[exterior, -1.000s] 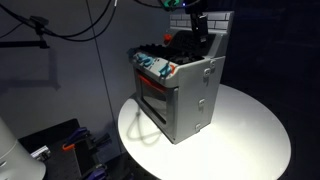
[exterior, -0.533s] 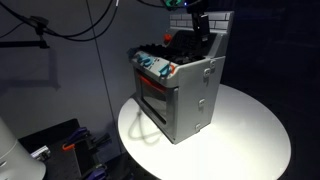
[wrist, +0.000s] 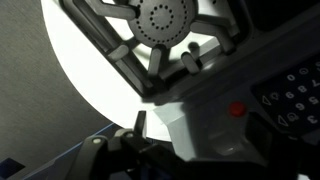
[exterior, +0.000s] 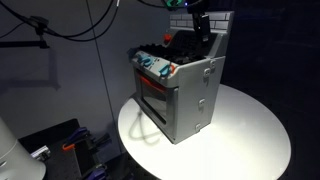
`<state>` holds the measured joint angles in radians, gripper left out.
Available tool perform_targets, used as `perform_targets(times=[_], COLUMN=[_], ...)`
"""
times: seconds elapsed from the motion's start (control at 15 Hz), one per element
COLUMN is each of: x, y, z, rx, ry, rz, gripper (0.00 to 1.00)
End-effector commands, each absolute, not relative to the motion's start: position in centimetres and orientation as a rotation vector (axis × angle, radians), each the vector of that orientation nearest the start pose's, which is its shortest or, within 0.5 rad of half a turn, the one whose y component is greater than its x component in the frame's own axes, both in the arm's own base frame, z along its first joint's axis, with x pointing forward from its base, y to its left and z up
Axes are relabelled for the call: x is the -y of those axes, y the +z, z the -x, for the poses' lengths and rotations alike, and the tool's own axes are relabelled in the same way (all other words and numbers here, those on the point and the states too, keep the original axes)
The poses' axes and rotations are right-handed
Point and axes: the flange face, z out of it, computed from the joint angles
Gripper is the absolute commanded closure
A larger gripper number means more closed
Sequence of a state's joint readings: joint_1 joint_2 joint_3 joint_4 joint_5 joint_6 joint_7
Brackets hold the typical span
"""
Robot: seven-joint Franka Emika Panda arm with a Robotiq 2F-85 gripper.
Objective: Push the top right button of the toy stove
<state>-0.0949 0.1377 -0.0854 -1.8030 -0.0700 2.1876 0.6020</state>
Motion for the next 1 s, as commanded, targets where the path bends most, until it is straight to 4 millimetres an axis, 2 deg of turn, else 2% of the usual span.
perform_targets(times=[0.0, 0.93], x=[11.52, 12.32], y=[49.62, 49.32], z=[-62.30, -63.24], rx=[-1.148, -1.164], ry=[-0.413, -0.446], rz=[2.925, 2.922], gripper=[0.00, 0.00])
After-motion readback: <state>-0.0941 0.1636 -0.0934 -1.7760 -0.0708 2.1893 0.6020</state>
